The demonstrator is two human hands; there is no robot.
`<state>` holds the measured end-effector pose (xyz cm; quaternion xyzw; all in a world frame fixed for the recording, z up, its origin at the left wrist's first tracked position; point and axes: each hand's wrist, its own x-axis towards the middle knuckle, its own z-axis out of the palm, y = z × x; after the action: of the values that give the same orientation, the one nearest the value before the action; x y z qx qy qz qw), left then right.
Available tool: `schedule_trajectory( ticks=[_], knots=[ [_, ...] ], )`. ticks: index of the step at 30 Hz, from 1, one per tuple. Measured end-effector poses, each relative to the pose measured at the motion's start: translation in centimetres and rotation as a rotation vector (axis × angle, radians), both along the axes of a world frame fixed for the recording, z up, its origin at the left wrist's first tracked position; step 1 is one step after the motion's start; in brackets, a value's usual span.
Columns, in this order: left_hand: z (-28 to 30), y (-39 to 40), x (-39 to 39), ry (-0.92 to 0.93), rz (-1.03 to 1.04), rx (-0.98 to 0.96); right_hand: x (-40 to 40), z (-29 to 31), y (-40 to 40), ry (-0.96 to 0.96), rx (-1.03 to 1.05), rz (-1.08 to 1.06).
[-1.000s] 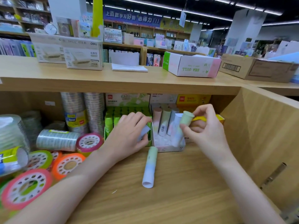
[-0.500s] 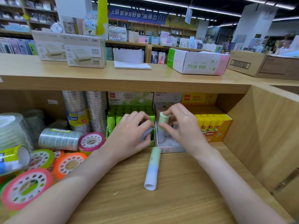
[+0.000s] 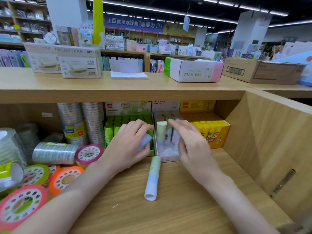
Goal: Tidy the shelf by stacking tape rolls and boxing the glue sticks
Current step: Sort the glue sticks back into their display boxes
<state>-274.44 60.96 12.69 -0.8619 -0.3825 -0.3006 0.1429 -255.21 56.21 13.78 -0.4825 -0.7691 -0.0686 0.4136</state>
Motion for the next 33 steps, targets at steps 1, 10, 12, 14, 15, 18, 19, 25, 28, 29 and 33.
schedule_trajectory(
  ticks=[1, 10, 12, 14, 15, 18, 19, 25, 28, 29, 33],
  knots=[
    [0.0, 0.1, 0.0, 0.01, 0.002, 0.007, 0.0, -0.6, -0.9, 0.041, 0.024, -0.004],
    [-0.1, 0.2, 0.1, 0.021, 0.012, 0.003, -0.8, -1.8, -3.1, -0.03, -0.511, 0.113],
    [-0.2, 0.2, 0.1, 0.017, 0.008, -0.004, 0.1, -1.0, -2.9, -0.063, -0.505, 0.009],
    [-0.2, 0.2, 0.0, 0.014, 0.003, -0.005, 0.4, -0.5, -2.7, -0.072, -0.578, -0.022],
    [-0.1, 0.1, 0.0, 0.015, 0.002, -0.003, 0.2, -0.2, -2.7, -0.074, -0.613, -0.015],
    [-0.1, 0.0, 0.1, 0.029, 0.005, -0.014, -0.4, 0.1, -2.7, -0.126, -0.679, -0.029],
    [-0.1, -0.1, 0.0, 0.032, 0.003, -0.01, -0.5, 0.1, -2.6, -0.176, -0.682, -0.048],
    [-0.3, 0.1, -0.1, 0.011, -0.007, 0.012, 1.4, 2.7, -1.3, 0.252, -0.523, 0.012],
    [-0.3, 0.1, 0.0, 0.016, -0.005, -0.006, 1.6, 3.4, -0.4, 0.329, -0.265, 0.053],
    [-0.3, 0.0, 0.0, 0.018, -0.001, -0.007, 1.3, 3.2, 0.0, 0.285, -0.19, 0.038],
    [-0.4, 0.1, -0.1, 0.023, -0.007, 0.012, 0.3, 1.5, 1.6, 0.026, -0.004, 0.002]
  ],
)
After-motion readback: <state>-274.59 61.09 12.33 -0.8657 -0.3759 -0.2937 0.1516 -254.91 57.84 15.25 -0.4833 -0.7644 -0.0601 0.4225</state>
